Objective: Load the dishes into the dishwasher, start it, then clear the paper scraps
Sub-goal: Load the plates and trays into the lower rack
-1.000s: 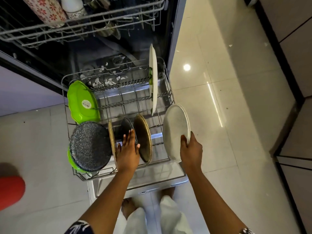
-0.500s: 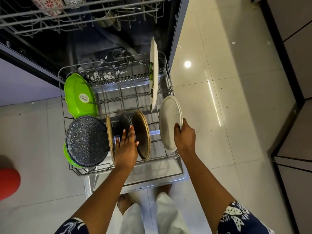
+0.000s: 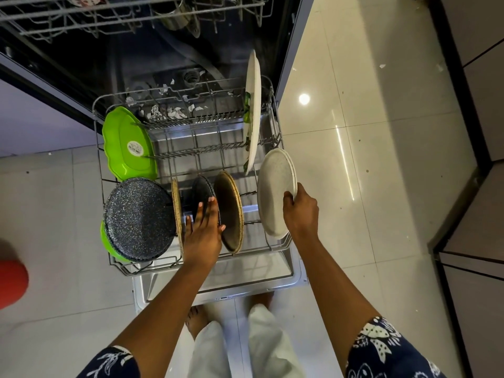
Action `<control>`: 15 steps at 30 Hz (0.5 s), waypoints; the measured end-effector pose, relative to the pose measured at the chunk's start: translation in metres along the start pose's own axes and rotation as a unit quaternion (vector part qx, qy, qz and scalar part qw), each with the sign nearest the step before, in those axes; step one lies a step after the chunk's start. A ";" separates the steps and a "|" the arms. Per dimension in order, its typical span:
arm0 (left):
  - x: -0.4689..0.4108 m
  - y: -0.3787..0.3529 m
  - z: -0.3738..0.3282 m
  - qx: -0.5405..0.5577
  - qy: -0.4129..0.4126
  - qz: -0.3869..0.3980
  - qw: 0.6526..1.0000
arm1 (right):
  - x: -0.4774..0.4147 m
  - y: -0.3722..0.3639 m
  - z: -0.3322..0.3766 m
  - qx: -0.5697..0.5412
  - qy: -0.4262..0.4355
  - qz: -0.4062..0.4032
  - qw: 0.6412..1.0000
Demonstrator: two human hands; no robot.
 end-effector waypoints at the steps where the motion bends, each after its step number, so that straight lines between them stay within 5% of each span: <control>1: 0.000 -0.001 0.000 0.003 0.001 -0.001 1.000 | -0.001 0.001 0.000 0.000 0.003 0.001 1.000; 15: 0.000 -0.003 0.003 -0.001 0.010 0.004 1.000 | 0.007 -0.019 -0.033 0.009 -0.023 0.047 0.999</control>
Point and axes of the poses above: each hand's wrist, its own x-axis away from the middle knuckle, its own y-axis out of the back of the hand, z = x × y, the point moved 2 cm from there along -x, towards the middle knuckle, and after that the axes turned 14 degrees about -y, right-handed, at the moved point
